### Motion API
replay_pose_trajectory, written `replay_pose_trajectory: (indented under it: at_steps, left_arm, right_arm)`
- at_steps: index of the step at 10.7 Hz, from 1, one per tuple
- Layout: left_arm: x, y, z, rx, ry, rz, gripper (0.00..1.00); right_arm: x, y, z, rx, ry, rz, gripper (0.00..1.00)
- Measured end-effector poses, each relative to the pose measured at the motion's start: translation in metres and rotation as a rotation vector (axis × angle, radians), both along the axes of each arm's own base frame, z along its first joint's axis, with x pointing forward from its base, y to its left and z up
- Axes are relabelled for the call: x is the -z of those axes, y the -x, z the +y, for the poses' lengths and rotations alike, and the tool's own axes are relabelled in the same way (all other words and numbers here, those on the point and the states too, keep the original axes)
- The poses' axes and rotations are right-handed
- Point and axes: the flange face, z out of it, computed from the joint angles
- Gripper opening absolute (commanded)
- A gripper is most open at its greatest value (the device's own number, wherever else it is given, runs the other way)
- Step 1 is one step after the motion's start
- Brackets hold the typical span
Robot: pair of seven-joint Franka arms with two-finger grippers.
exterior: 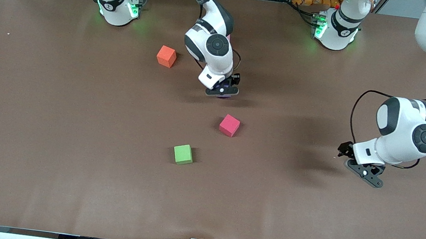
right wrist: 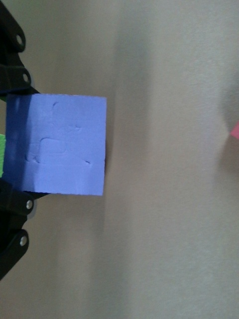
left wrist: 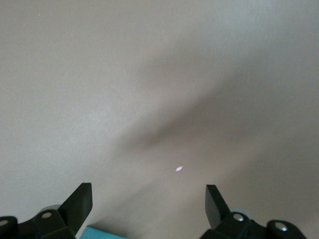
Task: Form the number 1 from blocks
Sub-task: 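Place the purple cube with the right gripper while the left gripper reaches cyan, then grasp the cyan cube with the left gripper while the right gripper withdraws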
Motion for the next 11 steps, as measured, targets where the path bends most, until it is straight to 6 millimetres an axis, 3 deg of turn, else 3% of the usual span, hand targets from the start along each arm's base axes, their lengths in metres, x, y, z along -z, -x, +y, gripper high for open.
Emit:
replay_pose_trajectory:
  at_steps: [6, 7, 8, 11]
  left_arm:
    - [0.000, 0.005, 0.053, 0.228, -0.024, 0.041, 1.00]
    - [0.002, 0.007, 0.062, 0.237, -0.025, 0.047, 1.00]
    - [0.004, 0.009, 0.068, 0.243, -0.025, 0.053, 1.00]
    - [0.015, 0.020, 0.084, 0.247, -0.025, 0.083, 1.00]
  right_arm:
    - [0.001, 0.026, -0.009, -0.010, 0.026, 0.008, 0.00]
    - [0.001, 0.027, -0.009, -0.009, 0.023, 0.006, 0.44]
    - [0.001, 0.027, -0.009, -0.008, 0.023, 0.006, 0.99]
    - [0.001, 0.025, -0.010, 0.030, 0.028, 0.007, 1.00]
